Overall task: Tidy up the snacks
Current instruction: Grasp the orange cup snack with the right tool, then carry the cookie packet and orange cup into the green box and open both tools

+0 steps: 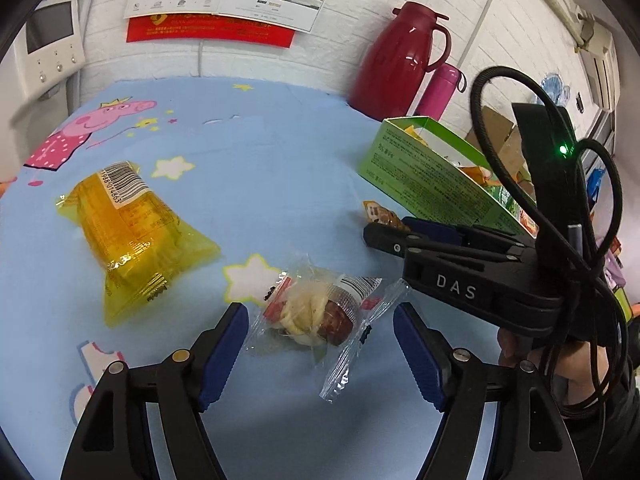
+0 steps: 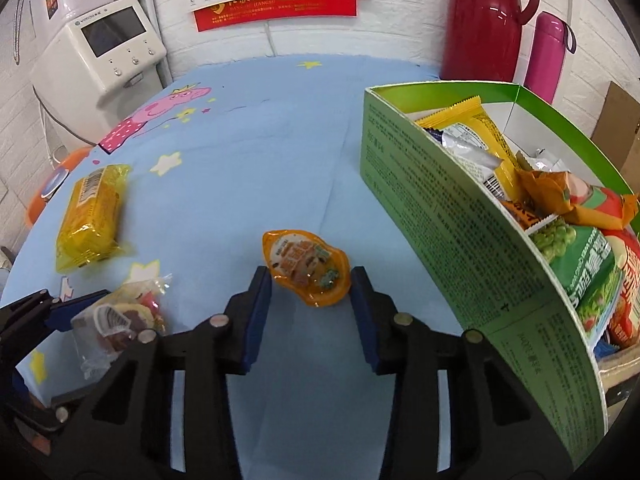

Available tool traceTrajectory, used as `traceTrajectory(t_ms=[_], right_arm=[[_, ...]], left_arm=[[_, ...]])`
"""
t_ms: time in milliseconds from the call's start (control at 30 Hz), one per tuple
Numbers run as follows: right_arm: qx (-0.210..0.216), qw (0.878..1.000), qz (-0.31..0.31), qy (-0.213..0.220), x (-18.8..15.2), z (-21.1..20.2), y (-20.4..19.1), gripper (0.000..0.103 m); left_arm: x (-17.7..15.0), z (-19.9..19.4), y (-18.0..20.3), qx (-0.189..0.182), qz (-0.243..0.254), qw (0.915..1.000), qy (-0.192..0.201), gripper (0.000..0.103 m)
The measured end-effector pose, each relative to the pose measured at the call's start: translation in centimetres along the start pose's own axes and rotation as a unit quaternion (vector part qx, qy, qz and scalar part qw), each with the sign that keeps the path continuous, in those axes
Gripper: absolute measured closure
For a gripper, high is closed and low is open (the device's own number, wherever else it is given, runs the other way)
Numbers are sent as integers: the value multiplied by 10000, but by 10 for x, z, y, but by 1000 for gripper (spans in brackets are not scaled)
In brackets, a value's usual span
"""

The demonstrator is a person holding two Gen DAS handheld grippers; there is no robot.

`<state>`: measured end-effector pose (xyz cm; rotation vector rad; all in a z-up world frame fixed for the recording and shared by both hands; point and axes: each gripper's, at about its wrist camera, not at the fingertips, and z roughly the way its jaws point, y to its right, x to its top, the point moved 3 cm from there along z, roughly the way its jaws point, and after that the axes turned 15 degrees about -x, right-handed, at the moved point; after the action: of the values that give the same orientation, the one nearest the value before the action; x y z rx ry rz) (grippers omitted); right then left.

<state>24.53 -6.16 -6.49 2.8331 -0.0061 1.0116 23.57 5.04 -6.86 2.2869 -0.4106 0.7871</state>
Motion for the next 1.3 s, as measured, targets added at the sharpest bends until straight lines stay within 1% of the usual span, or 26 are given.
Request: traceTrajectory(t_ms=[33, 67, 100, 133, 267, 433, 567, 633, 767, 867, 967, 1067, 1233, 1300], right_arm=[[92, 10000, 37, -7, -2, -2, 0, 61], [193, 9998, 85, -3, -5, -6, 1, 61], [275, 9995, 126, 19, -8, -10, 1, 61], [348, 9993, 145, 65, -11, -16, 1, 61], [563, 9978, 215, 291, -25, -45, 8, 61], [746, 9945, 372, 637, -44, -86, 30, 61], [911, 9881, 711, 1011, -56, -119, 60, 61], [853, 9857, 848, 1180, -57, -131, 79, 61], [437, 9808, 1188, 1483, -49, -146, 124, 61], [237, 9750, 1530, 1592, -44, -149, 160, 61], [12, 9717, 1714, 1626, -37, -144, 189, 61], [-53, 9687, 1908, 1589, -24, -131, 212, 61], [-77, 9671, 1985, 1589, -6, -106, 229, 60], [-53, 9687, 1930, 1562, -7, -94, 230, 58]], left_arm=[[0, 0, -1, -3, -35, 10000, 22, 30], [0, -1, -2, 0, -63, 10000, 46, 39], [0, -1, -3, -36, -78, 10000, 42, 52], [0, -1, -4, -50, -94, 9999, 14, 61], [-1, -4, 0, -77, -16, 10000, 57, 67], [0, -9, 12, -40, 180, 9996, 197, 67], [4, -19, 32, -151, 328, 9987, 360, 67], [7, -23, 51, -283, 397, 9980, 414, 67], [21, -17, 87, -609, 530, 9961, 349, 67], [39, -5, 119, -746, 773, 9939, 260, 67], [59, 4, 146, -755, 1004, 9917, 268, 67], [84, 22, 165, -734, 1067, 9913, 222, 67], [114, 59, 172, -536, 1012, 9934, 110, 67], [121, 74, 167, -385, 1014, 9941, 70, 67]])
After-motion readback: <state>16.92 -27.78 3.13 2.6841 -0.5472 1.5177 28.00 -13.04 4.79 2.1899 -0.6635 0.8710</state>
